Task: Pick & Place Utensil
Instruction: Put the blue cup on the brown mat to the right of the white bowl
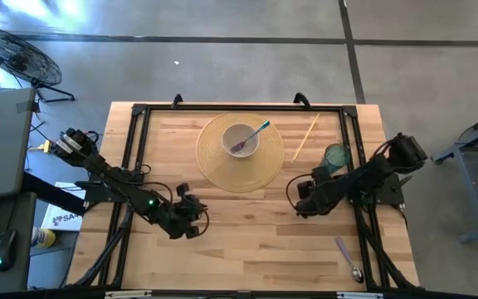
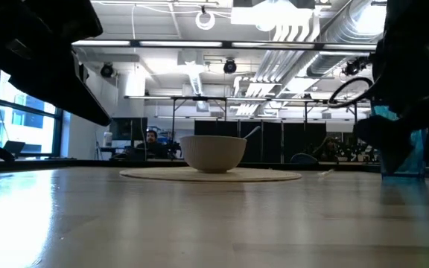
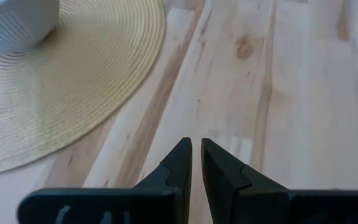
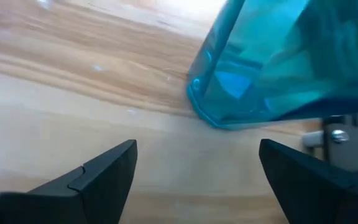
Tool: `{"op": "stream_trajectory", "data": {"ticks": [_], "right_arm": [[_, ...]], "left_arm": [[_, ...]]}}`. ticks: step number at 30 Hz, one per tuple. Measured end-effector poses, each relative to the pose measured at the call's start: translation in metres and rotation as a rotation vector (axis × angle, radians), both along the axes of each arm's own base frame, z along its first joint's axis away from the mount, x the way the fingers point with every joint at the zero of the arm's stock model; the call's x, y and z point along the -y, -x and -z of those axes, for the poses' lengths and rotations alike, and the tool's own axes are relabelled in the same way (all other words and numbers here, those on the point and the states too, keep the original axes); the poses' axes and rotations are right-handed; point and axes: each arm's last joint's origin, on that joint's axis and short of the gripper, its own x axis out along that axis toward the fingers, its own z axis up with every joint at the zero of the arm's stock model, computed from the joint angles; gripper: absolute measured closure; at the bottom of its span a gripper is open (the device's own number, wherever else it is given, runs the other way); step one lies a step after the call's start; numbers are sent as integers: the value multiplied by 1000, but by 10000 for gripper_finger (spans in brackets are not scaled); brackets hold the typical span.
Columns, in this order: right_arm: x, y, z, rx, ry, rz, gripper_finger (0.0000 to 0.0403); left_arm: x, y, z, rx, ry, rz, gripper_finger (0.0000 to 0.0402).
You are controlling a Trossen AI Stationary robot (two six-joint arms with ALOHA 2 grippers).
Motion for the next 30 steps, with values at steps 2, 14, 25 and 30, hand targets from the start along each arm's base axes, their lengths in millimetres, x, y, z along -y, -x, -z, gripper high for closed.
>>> {"op": "stream_trajectory", "data": {"ticks": [2, 14, 25, 30], "right_arm": [[-5, -5, -9, -11, -7, -17, 70], [-59, -32, -62, 137, -125, -189, 70], [-62, -47, -90, 151, 14, -411, 70], [-53, -53, -92, 175, 134, -426, 70]], "left_arm": [[-1, 1, 1, -19, -12, 0, 369], [-19, 17, 13, -107, -211, -129, 369], [-52, 11, -22, 34, -236, -271, 369], [-71, 0, -31, 75, -261, -325, 369]]}}
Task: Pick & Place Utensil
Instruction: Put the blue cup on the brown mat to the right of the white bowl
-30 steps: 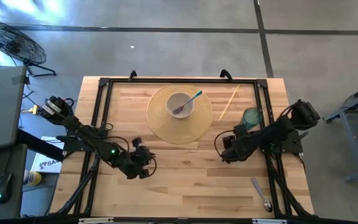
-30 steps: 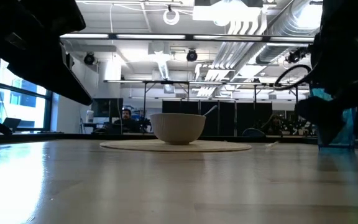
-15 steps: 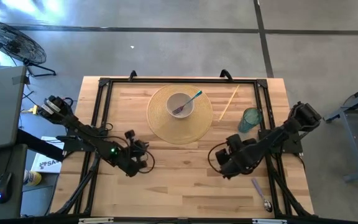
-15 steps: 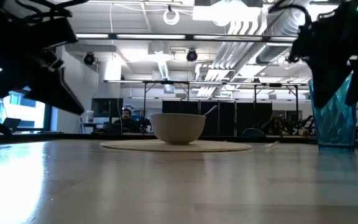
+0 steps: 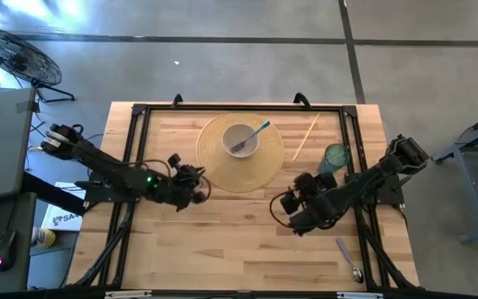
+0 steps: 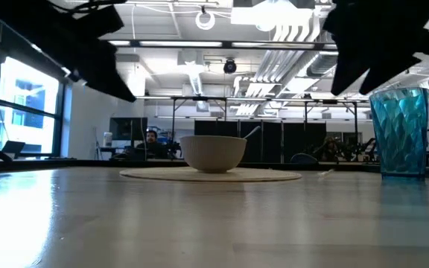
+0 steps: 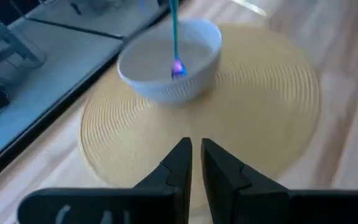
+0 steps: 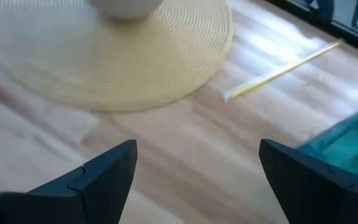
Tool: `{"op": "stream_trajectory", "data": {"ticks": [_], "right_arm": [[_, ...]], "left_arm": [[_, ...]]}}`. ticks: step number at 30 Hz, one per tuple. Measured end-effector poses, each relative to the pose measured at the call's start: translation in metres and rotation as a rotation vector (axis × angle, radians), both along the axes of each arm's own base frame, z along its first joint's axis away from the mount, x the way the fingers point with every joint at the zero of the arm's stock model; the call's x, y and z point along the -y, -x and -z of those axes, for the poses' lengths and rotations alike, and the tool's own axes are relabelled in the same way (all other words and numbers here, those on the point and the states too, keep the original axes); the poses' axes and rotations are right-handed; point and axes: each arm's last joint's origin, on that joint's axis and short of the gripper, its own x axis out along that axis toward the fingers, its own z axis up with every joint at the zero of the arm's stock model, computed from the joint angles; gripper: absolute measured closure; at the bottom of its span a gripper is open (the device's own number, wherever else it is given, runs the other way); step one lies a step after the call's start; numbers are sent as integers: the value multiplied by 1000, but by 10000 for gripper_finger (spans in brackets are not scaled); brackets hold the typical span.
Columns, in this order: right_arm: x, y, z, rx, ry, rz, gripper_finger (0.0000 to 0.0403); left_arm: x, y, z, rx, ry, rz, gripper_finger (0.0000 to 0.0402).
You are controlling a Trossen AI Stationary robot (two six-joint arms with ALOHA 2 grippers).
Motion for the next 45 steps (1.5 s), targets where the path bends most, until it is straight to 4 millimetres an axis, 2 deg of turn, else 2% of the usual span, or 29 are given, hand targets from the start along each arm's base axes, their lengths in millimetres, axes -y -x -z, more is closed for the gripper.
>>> {"op": "stream_trajectory", "data": {"ticks": [4, 7, 9, 13, 16, 19, 22, 26, 30, 33, 37, 40, 45], "right_arm": [[17, -7, 1, -34, -59, 88, 70], [34, -12, 4, -130, -174, 140, 70], [44, -14, 4, -178, -213, 144, 70], [58, -18, 3, -170, -148, 158, 70], [65, -20, 2, -142, -70, 172, 70], [69, -20, 2, -139, -94, 200, 70], [67, -18, 4, -180, -192, 230, 70], [56, -12, 4, -180, -217, 254, 70], [30, -2, 3, -173, -186, 200, 70], [13, 13, 0, -201, -139, 188, 70], [-1, 33, -4, -273, -116, 212, 70], [-5, 42, -8, -244, -134, 200, 70], [4, 65, -5, -208, -192, 214, 70]], "left_arm": [[-17, -7, -2, -13, -16, -34, 369], [-36, -12, -4, -69, -88, -55, 369], [-51, -15, -13, -38, -93, -62, 369], [-75, -23, -28, 70, -43, 19, 369], [-87, -25, -30, 83, -12, 73, 369], [-95, -23, -28, 61, 14, 65, 369], [-100, -23, -28, 73, 19, 60, 369], [-112, -26, -46, 123, -16, 36, 369], [-108, -25, -36, 72, 82, 118, 370], [-102, -26, -30, 58, 179, 160, 370], [-92, -28, -24, 22, 193, 186, 370], [-87, -30, -25, 31, 172, 191, 369], [-80, -31, -26, 43, 173, 224, 369]]}}
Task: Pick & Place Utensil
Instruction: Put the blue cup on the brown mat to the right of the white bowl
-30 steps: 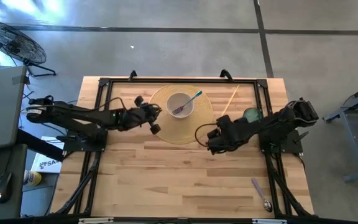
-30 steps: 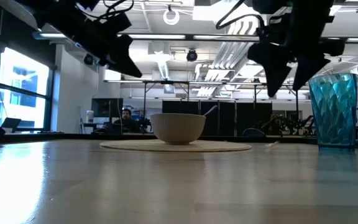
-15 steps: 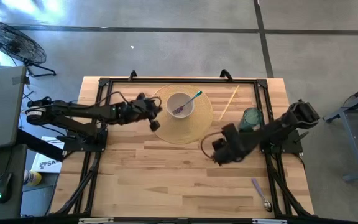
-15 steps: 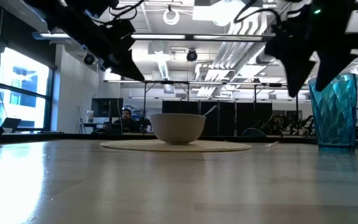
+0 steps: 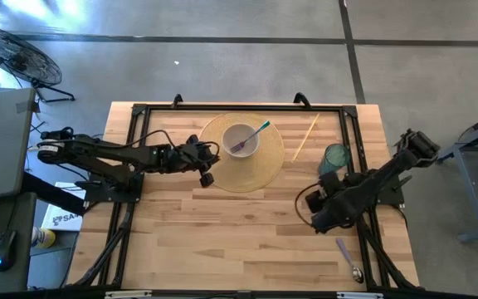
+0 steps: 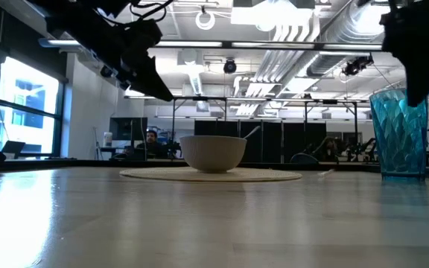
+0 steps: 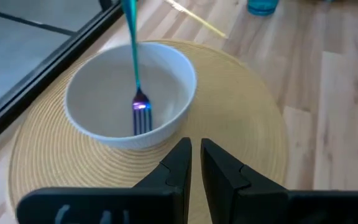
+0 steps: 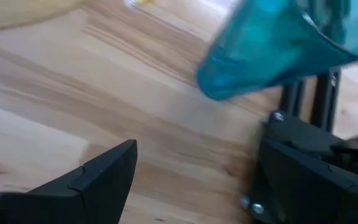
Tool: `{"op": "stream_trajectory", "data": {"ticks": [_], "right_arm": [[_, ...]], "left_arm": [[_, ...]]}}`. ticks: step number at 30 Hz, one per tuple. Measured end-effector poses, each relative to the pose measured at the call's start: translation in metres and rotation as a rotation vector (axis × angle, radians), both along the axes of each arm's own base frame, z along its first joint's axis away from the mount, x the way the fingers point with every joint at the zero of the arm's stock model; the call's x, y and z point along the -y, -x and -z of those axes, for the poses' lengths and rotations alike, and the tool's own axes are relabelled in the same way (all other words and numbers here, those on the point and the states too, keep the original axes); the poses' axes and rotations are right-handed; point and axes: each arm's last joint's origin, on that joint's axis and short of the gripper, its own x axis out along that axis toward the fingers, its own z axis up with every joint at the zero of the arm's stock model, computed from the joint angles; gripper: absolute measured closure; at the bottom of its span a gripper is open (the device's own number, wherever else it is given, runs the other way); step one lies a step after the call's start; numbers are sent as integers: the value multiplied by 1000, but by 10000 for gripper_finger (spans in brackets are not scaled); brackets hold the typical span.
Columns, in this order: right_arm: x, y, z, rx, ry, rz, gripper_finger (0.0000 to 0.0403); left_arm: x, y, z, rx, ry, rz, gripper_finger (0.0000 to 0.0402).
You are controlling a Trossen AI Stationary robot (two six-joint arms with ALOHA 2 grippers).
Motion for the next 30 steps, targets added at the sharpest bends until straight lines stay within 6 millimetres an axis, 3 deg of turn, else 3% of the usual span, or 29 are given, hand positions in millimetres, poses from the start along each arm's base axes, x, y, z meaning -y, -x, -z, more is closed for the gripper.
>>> {"op": "stream_trajectory", "data": {"ticks": [11, 18, 30], "right_arm": [[46, 51, -3, 98, -62, 44, 71], [61, 53, -16, 217, -52, 23, 75], [74, 42, -16, 235, -116, 86, 76]], "left_arm": [[1, 0, 0, 3, 14, 23, 369], [1, 0, 1, -12, 26, 36, 370], [2, 2, 4, -32, 62, 44, 369]]}}
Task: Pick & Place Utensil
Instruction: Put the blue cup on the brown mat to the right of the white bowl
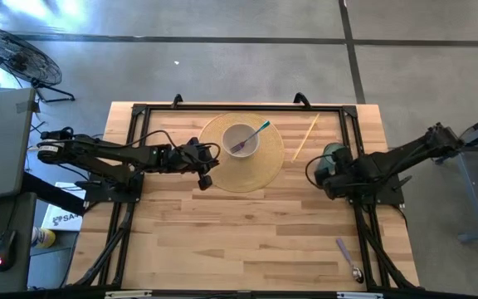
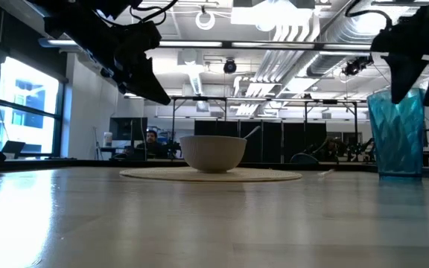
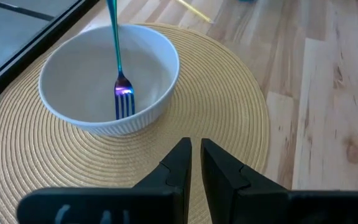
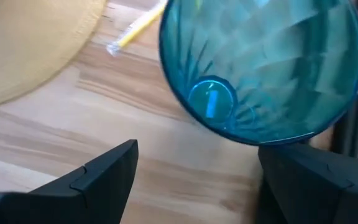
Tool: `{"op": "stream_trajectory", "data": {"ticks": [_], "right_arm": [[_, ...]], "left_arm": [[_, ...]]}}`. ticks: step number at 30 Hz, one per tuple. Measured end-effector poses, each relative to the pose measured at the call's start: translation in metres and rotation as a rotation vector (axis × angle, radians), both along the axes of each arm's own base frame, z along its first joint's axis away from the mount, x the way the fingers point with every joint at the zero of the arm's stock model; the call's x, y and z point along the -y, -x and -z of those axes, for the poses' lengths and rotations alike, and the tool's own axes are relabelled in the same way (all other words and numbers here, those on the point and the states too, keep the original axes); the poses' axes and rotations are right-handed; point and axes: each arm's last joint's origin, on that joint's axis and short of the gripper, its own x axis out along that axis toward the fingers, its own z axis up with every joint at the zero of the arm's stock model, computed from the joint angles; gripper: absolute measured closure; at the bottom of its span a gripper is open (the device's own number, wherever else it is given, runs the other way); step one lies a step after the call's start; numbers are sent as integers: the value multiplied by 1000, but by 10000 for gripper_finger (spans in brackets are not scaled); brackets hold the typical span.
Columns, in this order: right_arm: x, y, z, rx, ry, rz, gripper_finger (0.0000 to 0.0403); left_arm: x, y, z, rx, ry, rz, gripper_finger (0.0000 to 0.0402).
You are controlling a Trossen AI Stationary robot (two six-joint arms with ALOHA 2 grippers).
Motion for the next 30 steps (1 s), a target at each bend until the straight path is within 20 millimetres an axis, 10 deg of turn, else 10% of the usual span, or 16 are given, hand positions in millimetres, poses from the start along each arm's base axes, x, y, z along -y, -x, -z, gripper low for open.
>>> {"op": "stream_trajectory", "data": {"ticks": [30], "right_arm": [[-16, -33, 24, 27, 104, 43, 73]], "left_arm": [[0, 0, 1, -16, -17, 17, 369]]}}
